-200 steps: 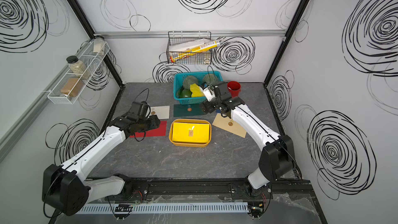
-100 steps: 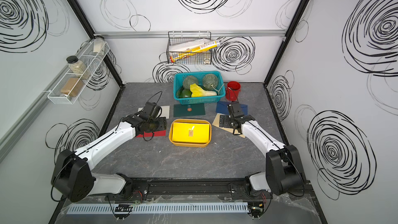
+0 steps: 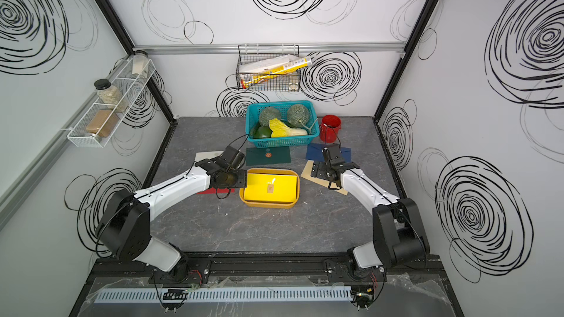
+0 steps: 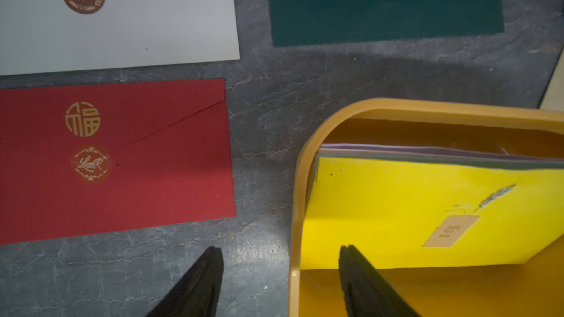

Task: Put the sealed envelopes into the storage box
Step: Place the envelope in the storage box, then move the storage box to the center of the board, then move the envelope to the center of the board.

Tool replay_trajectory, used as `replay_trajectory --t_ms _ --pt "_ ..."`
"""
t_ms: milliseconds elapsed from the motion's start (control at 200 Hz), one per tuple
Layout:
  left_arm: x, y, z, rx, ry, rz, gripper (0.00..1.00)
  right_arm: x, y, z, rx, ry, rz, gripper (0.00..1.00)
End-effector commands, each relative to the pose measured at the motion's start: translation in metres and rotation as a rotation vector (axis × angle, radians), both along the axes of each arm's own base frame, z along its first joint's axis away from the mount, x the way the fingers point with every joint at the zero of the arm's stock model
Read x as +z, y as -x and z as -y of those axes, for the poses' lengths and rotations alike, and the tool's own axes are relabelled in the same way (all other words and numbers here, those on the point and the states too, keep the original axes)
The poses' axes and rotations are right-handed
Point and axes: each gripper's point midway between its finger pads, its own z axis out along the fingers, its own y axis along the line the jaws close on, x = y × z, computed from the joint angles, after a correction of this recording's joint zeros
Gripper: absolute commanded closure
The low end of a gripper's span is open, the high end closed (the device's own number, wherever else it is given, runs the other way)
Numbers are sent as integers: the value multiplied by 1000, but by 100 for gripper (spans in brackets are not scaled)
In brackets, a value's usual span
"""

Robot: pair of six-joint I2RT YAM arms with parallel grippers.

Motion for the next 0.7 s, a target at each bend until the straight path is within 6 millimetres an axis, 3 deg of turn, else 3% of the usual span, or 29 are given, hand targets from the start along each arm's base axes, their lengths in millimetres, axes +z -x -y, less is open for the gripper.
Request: replay_trajectory --t_ms 0,180,290,441,696 --pt "6 -13 -23 65 1 45 31 8 -1 -7 31 -32 28 0" --pt "24 -29 -78 193 17 90 27 36 -4 -15 115 -36 95 0" --pt "19 -30 -95 228 21 67 26 32 -3 -12 113 -18 81 0" --pt "32 -30 -85 222 31 105 26 -1 1 16 -6 101 -11 0" --pt "75 -31 -36 139 43 175 26 -32 -22 12 -6 114 -66 0"
